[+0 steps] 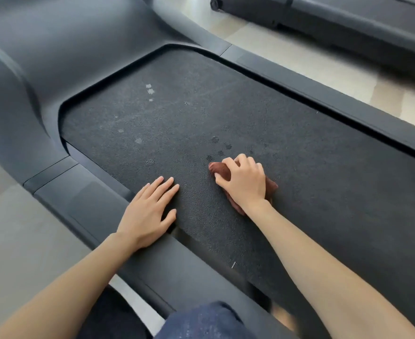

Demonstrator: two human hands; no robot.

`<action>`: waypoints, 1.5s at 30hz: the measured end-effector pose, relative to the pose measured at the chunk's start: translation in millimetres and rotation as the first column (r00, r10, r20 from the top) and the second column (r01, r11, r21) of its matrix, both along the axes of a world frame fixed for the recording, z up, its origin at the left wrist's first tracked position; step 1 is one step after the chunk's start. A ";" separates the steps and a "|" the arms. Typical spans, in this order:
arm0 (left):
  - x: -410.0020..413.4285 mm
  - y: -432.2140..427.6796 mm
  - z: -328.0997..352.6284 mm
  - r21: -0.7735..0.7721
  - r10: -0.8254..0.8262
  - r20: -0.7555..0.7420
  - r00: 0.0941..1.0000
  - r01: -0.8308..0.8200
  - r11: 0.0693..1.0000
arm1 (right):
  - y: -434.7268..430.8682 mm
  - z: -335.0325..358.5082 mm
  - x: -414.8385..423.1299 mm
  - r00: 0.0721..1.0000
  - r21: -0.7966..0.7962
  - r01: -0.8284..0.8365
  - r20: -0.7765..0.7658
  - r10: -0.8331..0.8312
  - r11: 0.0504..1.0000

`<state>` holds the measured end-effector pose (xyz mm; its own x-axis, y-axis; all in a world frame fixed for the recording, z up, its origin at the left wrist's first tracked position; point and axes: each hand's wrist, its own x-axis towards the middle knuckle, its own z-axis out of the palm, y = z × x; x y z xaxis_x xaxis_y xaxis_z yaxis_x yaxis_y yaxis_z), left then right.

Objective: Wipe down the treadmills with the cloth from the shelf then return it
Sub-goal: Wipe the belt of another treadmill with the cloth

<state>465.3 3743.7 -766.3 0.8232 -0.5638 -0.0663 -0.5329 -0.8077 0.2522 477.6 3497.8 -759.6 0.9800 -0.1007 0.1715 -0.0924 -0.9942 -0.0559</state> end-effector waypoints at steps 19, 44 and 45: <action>35.8 -1.7 2.5 -0.123 -0.101 -0.001 0.995 0.101 0.987 | -28.5 -11.8 184.3 0.994 -0.025 -0.041 0.098 0.044 0.999; 30.3 1.3 5.7 -0.180 0.006 0.102 0.995 0.012 0.984 | 54.1 -2.7 120.2 0.950 0.037 -0.309 0.056 0.307 0.950; 30.7 8.5 6.3 -0.204 0.085 0.134 0.987 -0.056 0.977 | 58.2 -2.3 103.3 0.931 0.049 -0.360 0.082 0.356 0.932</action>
